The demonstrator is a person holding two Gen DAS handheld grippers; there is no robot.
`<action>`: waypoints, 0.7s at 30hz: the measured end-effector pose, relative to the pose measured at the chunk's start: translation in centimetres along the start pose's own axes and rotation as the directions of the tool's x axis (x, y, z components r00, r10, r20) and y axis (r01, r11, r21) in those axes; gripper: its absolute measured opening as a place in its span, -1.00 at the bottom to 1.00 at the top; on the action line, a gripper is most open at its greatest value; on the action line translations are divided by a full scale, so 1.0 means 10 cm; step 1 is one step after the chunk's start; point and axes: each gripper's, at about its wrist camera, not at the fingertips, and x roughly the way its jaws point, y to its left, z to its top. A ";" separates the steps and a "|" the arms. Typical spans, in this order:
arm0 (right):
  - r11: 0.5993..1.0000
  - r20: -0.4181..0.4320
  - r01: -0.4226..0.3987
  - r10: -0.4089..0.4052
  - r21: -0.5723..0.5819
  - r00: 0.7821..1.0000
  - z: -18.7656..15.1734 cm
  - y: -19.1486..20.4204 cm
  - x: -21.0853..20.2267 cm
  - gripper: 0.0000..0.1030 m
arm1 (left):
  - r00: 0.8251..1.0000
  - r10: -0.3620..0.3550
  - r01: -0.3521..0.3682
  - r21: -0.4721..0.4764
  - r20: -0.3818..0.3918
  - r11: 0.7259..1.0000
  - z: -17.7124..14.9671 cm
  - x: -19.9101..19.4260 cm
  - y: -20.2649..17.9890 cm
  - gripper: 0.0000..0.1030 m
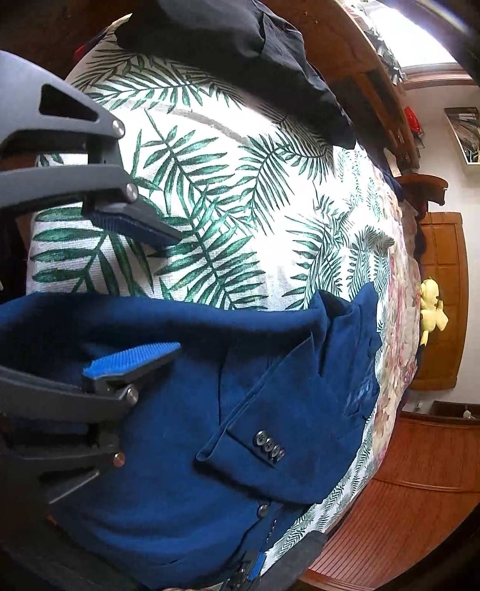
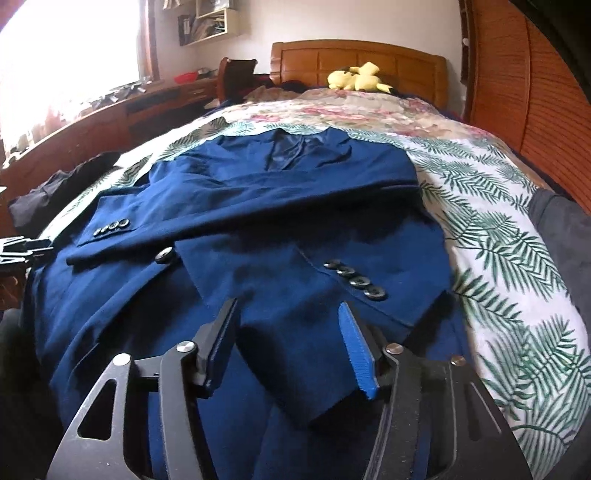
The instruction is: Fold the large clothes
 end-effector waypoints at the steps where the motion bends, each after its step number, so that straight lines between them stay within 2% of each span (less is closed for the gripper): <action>1: 1.000 -0.001 0.005 -0.005 0.004 1.000 0.00 -0.03 -0.05 0.15 | 1.000 -0.002 0.002 0.001 0.002 1.000 0.00 0.00 0.01 0.07; 7: 0.997 -0.054 0.070 -0.070 0.009 0.996 -0.20 -0.35 -0.35 0.16 | 1.000 -0.005 0.005 -0.007 0.009 1.000 -0.02 -0.02 0.02 0.07; 13: 0.989 -0.131 0.142 -0.135 0.044 0.982 -0.45 -0.73 -0.59 0.16 | 1.000 -0.028 0.028 -0.009 0.010 1.000 -0.08 -0.13 -0.04 0.07; 18: 0.990 -0.185 0.118 -0.103 0.073 0.977 -0.63 -0.83 -0.62 0.17 | 0.998 -0.069 0.069 0.010 0.005 0.998 -0.17 -0.22 -0.10 0.07; 19: 0.991 -0.187 0.109 -0.094 0.071 0.978 -0.63 -0.81 -0.61 0.14 | 0.998 -0.067 0.067 0.018 0.006 0.998 -0.19 -0.23 -0.12 0.07; 20: 0.994 -0.188 0.091 -0.077 0.068 0.979 -0.63 -0.78 -0.61 -0.09 | 0.998 -0.066 0.066 0.021 0.008 0.998 -0.21 -0.24 -0.12 0.07; 21: 0.997 -0.186 0.055 -0.043 0.061 0.982 -0.61 -0.74 -0.61 -0.41 | 0.998 -0.068 0.068 0.022 0.010 0.997 -0.22 -0.25 -0.13 0.07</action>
